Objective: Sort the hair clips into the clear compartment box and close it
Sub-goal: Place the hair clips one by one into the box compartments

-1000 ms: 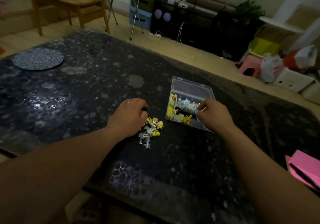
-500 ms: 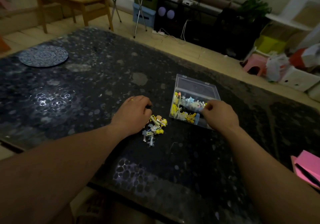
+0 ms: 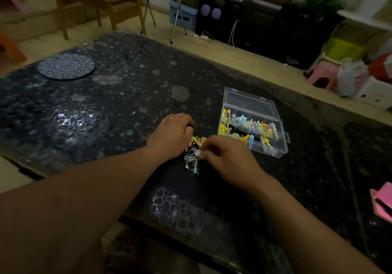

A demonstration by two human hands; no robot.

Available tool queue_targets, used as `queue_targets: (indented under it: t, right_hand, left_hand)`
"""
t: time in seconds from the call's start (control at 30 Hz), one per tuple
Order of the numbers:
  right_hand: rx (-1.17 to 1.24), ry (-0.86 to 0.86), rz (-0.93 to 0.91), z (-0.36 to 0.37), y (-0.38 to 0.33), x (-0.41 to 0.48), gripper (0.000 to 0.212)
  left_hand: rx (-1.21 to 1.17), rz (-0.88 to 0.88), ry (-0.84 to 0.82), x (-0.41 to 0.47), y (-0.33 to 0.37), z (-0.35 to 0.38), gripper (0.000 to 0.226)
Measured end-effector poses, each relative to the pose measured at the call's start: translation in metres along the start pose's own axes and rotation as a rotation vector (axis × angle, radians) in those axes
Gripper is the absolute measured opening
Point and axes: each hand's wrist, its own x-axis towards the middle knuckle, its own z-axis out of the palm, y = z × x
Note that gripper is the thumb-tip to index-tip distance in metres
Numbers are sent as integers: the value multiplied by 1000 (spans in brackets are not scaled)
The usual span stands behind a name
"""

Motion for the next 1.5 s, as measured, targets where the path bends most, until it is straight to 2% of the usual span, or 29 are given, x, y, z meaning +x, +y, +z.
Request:
queue_targets:
  t: [0.1,0.23,0.47,0.6,0.73,0.93,1.07,1.23,1.5]
  right_hand:
    - [-85,-86,-74,12,-9,0,19]
    - [-157,-123,-75,19,-11,-1,28]
    - [-136,-134,16,12,-12,-15,25]
    - [-187,-158,29,11,-14,-18,10]
    - [-155,-175,90,1,-10,-19,5]
    - [83,45,279,-49,20,-12,6]
    - [-29,196,414,-93,59,13,5]
    - [-246,33,489,-90,90,33,12]
    - [-344,-117,538,-80,106,44,23]
  left_hand:
    - [-7,6,0,0,0,0,43]
    - [-11,1,4,-1,1,-1,37]
    - [-1,12,10,0,2,0,34]
    - [3,16,20,0,4,-1,32]
    - [0,9,30,-1,3,0,32]
    - [-9,3,17,-1,1,-1,37]
    - [-4,-2,11,-1,3,-1,32]
    - [0,-11,7,-2,3,-2,31]
    - [14,-8,-6,-3,5,-3,31]
